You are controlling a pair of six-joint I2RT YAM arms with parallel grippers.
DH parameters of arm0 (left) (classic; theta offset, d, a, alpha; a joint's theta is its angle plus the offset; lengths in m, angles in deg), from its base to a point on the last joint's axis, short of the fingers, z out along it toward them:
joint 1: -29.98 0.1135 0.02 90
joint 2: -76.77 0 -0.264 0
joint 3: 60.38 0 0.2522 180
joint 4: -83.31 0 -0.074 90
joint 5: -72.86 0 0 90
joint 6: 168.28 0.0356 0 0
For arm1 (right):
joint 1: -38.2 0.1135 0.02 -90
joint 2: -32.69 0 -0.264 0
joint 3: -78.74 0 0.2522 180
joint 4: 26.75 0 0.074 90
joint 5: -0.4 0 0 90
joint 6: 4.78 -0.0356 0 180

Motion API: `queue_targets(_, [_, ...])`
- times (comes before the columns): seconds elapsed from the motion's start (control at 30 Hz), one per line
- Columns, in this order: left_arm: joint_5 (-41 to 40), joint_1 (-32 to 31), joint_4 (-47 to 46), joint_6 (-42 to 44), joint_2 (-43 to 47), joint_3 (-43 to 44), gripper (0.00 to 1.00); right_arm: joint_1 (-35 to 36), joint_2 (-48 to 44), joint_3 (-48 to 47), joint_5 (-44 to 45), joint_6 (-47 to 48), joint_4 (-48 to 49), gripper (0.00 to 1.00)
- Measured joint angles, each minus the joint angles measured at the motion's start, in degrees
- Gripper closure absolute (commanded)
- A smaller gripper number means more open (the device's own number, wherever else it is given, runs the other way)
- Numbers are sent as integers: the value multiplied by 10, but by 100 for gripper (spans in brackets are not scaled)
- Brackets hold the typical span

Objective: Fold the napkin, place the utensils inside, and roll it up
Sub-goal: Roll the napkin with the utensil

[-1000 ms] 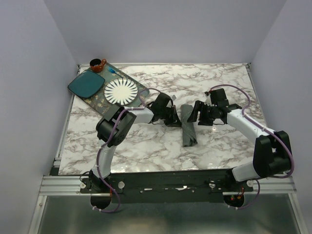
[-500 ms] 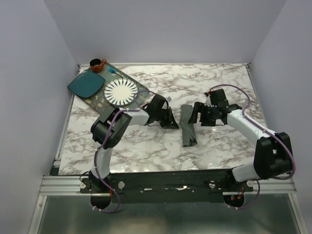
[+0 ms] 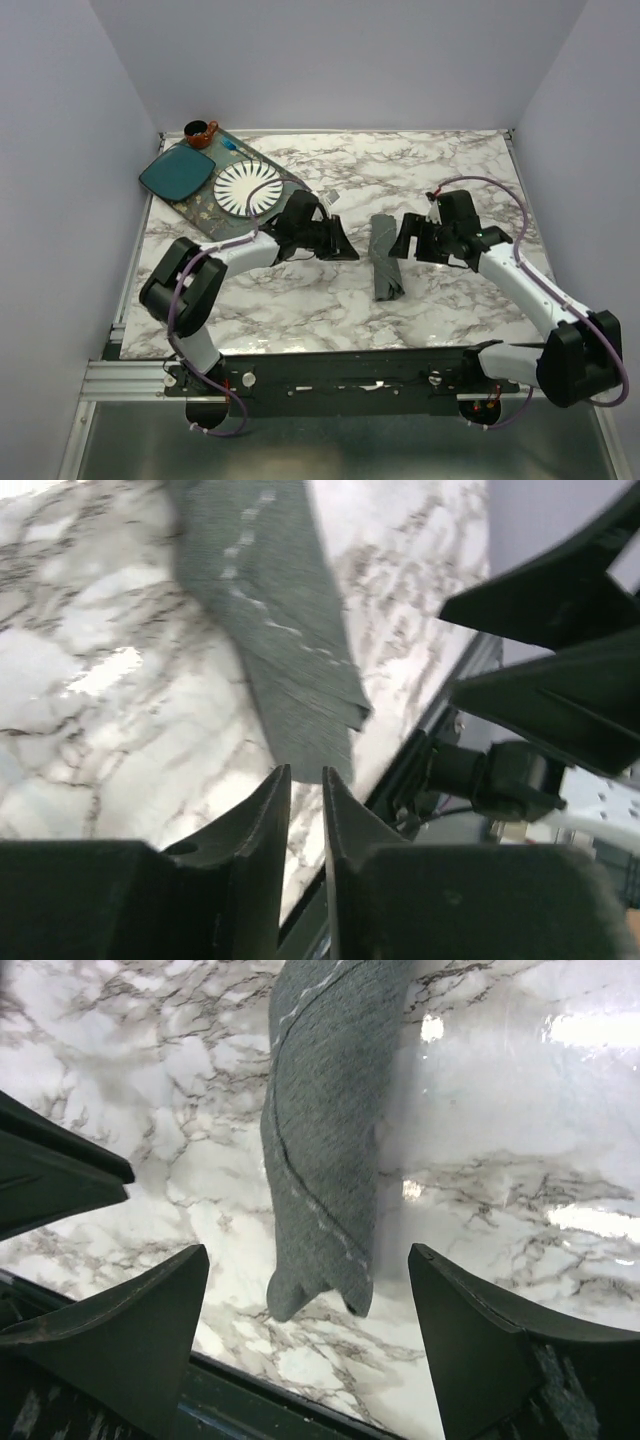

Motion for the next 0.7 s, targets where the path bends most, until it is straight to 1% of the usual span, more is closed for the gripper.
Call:
queue_targets(0.13, [23,0,6,30,87,-9,53,0,-93,29,-14,-8,-14,11])
queue_targets(0.17, [26,0,12,40,116,-9,52,0,-146,35,-17,-14,-23,10])
queue_targets(0.23, [30,1,27,56,179,-5,49,0,-210,36,-17,-21,-33,9])
queue_targets(0.27, [34,2,32,62,219,1,48,0,-257,33,-16,-27,-45,7])
queue_targets(0.3, [35,3,35,64,240,7,46,0,-286,28,-14,-31,-56,6])
queue_targets(0.33, [40,6,35,67,276,20,45,0,-337,11,-6,-37,-78,5])
queue_targets(0.37, [41,7,34,68,295,28,45,0,-359,-2,0,-41,-90,1])
queue_targets(0.4, [43,10,34,69,318,38,43,0,-382,-20,7,-44,-105,0])
queue_targets(0.47, [43,15,37,73,355,55,41,0,-425,-83,32,-49,-140,0])
queue_targets(0.57, [42,24,60,84,384,83,36,1,-463,-168,70,-58,-179,0])
queue_targets(0.6, [42,30,76,88,389,97,23,1,-467,-191,82,-59,-193,0])
queue_targets(0.63, [42,33,85,91,391,107,19,1,-467,-220,97,-60,-215,0])
queue_targets(0.67, [42,41,96,93,392,122,18,1,-465,-235,106,-61,-225,0])
queue_targets(0.7, [42,46,103,94,394,130,7,1,-463,-251,118,-61,-239,0])
